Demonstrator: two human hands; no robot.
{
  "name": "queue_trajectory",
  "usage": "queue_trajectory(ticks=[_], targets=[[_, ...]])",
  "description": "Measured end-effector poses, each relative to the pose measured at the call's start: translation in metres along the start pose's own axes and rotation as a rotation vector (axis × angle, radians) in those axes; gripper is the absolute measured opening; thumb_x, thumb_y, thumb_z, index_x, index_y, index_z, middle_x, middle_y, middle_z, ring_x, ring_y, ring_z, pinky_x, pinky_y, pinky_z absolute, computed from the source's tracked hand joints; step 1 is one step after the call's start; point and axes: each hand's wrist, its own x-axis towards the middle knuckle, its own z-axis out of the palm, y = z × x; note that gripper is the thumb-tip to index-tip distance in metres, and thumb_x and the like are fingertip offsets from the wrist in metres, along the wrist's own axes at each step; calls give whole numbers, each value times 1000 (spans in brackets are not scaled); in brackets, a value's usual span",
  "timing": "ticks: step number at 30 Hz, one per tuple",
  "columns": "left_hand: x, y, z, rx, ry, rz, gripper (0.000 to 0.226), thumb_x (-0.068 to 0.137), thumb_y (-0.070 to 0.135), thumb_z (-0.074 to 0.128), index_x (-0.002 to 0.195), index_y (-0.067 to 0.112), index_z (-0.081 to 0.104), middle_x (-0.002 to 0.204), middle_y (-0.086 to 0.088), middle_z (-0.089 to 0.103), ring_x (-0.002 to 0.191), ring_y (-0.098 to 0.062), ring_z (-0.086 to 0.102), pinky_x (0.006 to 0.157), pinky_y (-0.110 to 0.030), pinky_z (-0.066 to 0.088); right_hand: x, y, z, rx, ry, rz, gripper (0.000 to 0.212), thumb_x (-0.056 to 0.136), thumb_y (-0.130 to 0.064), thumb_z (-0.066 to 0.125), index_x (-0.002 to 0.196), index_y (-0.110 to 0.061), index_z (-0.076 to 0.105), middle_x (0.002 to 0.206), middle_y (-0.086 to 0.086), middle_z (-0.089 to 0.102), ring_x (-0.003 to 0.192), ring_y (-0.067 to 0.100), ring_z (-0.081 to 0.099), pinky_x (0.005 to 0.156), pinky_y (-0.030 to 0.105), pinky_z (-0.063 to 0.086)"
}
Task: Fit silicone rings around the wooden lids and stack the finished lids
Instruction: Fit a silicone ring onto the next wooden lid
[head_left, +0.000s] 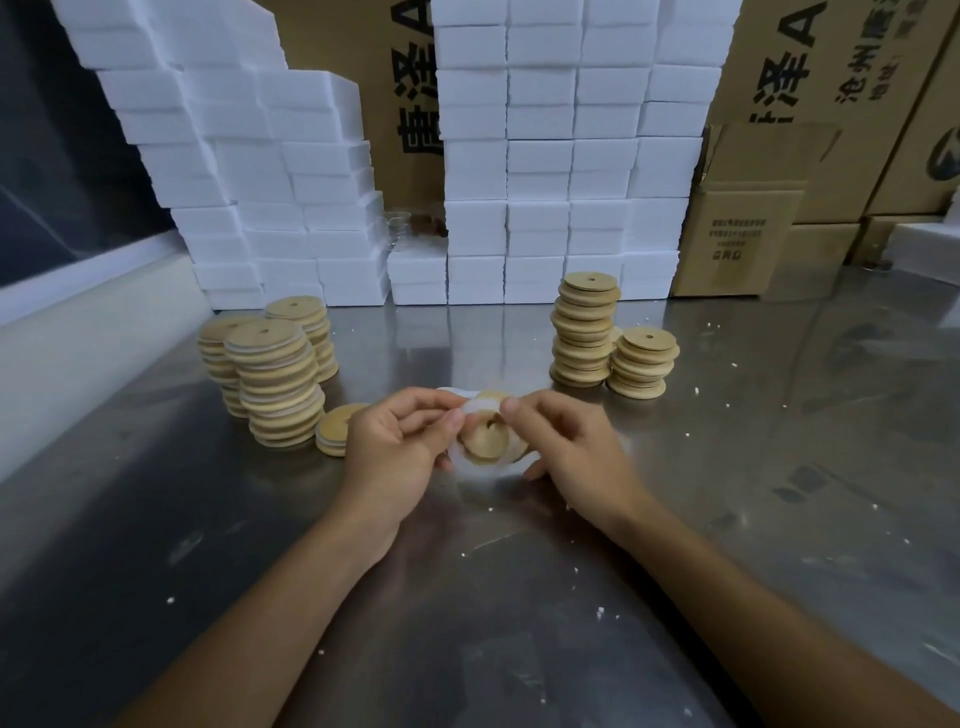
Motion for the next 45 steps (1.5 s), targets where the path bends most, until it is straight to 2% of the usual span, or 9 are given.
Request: queue_trajectory(ticks=[5,7,11,18,22,25,31,35,45], targets=[[2,-6,1,120,113,62,15,83,8,74,76,20,69,65,-3,72,48,-11,59,46,-24,48,-2,3,8,-29,-4,-117,21,96,-24,63,83,-10,72,71,-1,69,64,5,59,58,22,47],[2,-8,3,194,107,45,14,81,16,77,75,25,67,68,-3,71,50,-11,59,48,-27,51,-1,4,7,-36,14,-128,22,97,-26,61,84,-10,70,73,5,69,65,12,60,58,29,50],[-1,-8,7,90,12,-101,21,80,13,78,97,20,68,91,-4,73,67,-16,71,48,-27,54,-2,6,8,-115,15,-173,20,97,-25,62,85,-12,69,75,6,68,72,28,62,64,45,52],[-1,-5,4,101,73,39,19,81,5,76,87,23,72,88,2,74,71,-21,74,52,-34,58,-2,5,7,-139,49,-180,15,93,-25,69,95,-13,77,89,-4,75,70,7,68,62,30,57],[0,-3,4,143,88,151,28,79,6,78,73,34,74,81,11,75,63,-15,73,51,-25,56,-1,3,6,-113,94,-185,13,91,-23,71,95,-12,77,87,-4,76,70,6,71,65,37,60],[1,-3,2,151,99,171,29,78,8,79,74,37,76,76,8,75,60,-16,72,52,-24,57,0,4,5,-81,76,-175,12,92,-21,71,95,-12,76,86,-6,76,78,6,72,69,37,61],[1,-4,1,176,75,227,22,80,18,76,77,40,76,84,9,76,69,-16,73,53,-32,59,2,7,3,-109,84,-143,8,92,-18,70,95,-12,74,88,-6,75,85,12,73,73,46,61],[2,-8,0,225,67,224,27,85,13,73,74,37,74,78,8,74,67,-16,73,51,-34,59,2,7,3,-130,100,-110,9,93,-18,69,94,-11,76,85,-3,76,81,15,73,72,50,59],[4,-14,-1,245,78,187,13,82,14,75,75,24,69,78,3,74,71,-19,74,66,-53,60,3,8,0,-276,70,-164,9,95,-21,65,92,-15,71,84,-13,71,81,9,69,69,40,61]])
